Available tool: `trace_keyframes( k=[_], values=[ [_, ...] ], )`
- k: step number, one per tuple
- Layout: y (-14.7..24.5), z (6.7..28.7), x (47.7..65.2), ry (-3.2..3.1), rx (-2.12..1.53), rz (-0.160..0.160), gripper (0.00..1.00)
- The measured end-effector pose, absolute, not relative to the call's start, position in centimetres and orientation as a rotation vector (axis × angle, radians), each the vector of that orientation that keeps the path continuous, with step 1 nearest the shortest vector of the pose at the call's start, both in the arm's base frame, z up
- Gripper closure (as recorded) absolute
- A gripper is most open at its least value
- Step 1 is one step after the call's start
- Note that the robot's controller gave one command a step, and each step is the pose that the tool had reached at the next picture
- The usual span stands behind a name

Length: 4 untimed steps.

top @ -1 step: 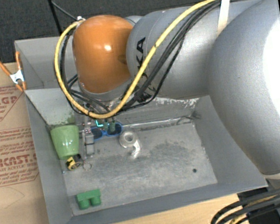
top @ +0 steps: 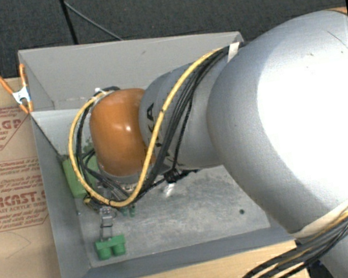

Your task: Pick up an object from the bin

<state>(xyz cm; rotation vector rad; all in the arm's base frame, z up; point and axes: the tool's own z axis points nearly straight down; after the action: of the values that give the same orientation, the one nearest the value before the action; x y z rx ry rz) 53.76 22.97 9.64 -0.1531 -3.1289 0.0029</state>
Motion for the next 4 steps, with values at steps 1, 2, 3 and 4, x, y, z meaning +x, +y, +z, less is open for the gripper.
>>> trace_keyframes(
  k=[1,2,3,4],
  values=[
    [22.1,7.4,48.6,-3.153,0.03,-0.008,0.0],
    [22.2,7.3,48.3,-3.139,0.034,-0.004,1.0],
    [22.4,9.1,47.9,-3.142,-0.003,-0.003,1.0],
    [22.3,9.0,47.9,-3.141,-0.004,-0.003,0.0]
  ],
)
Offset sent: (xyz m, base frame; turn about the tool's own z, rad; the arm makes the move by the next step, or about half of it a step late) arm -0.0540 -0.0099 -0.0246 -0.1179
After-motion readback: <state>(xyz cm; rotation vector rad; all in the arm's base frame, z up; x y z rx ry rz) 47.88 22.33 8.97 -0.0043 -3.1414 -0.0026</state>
